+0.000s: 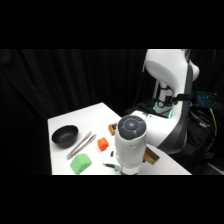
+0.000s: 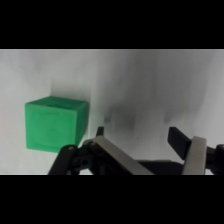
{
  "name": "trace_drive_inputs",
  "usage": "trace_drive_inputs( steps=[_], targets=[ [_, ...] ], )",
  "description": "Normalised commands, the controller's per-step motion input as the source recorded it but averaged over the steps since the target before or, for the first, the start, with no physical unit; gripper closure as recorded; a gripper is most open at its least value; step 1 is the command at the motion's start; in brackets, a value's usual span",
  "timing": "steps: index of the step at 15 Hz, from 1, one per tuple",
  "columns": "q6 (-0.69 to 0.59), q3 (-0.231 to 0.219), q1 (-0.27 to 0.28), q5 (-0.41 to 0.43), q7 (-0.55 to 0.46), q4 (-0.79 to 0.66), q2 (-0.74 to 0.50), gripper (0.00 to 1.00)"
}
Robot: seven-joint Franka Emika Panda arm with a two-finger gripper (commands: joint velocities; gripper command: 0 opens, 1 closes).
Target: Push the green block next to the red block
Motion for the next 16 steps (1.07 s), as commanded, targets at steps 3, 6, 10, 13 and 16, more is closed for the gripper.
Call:
trace_drive_inputs(
  steps=[3, 6, 10, 13, 16],
  targets=[
    [0.18, -0.064, -0.1, 0.076, -0.08, -0.19, -0.15, 0.0],
    [0.15, -0.035, -0.138, 0.104, -0.13, -0.21, -0.18, 0.0],
    [0.1, -0.033, -0.163, 0.116, -0.2, -0.23, -0.23, 0.0],
    [0.07, -0.006, -0.199, 0.159, -0.27, -0.24, -0.28, 0.0],
    [0.03, 0.038, -0.188, 0.191, -0.3, -0.19, -0.25, 0.0]
  ],
)
